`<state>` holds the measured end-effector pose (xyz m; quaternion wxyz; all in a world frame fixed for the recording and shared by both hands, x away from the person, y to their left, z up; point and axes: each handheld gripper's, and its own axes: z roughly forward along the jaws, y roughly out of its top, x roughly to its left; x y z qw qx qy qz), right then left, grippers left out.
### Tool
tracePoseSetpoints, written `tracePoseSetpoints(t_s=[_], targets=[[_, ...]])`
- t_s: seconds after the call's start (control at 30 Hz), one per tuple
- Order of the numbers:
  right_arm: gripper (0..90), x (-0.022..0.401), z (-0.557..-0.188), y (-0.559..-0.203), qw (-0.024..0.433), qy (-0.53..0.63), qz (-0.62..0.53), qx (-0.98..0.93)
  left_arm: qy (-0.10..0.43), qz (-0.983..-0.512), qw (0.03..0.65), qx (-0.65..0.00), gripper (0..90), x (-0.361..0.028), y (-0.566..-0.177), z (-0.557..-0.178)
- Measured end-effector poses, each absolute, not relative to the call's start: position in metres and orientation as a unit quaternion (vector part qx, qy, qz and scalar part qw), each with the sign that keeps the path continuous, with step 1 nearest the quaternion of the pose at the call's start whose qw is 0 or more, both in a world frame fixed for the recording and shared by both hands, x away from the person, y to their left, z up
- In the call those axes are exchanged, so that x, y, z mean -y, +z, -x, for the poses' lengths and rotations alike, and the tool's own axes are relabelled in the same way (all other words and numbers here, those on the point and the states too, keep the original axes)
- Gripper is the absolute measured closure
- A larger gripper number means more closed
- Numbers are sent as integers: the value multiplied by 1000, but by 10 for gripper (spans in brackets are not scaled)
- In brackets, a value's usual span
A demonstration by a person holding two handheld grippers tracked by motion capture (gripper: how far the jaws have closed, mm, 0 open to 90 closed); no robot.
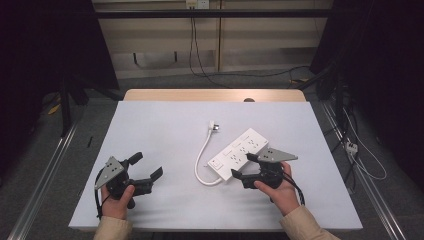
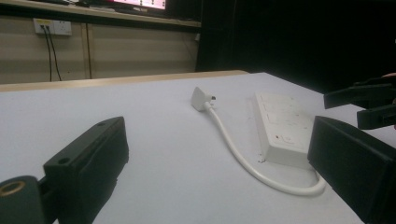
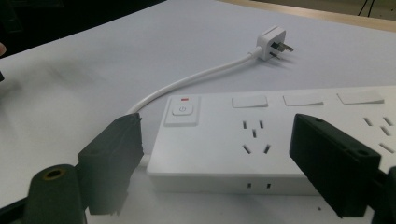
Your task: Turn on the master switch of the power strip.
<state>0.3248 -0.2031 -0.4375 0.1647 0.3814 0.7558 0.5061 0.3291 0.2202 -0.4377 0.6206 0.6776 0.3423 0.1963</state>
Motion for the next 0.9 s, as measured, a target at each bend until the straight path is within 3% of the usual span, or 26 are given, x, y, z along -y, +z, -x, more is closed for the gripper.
tracePoseSetpoints(t_s=[0.9], targets=[[171,234,-314,-440,175,502,-392,-751,197,-679,619,-342,48,-219,-438,-329]])
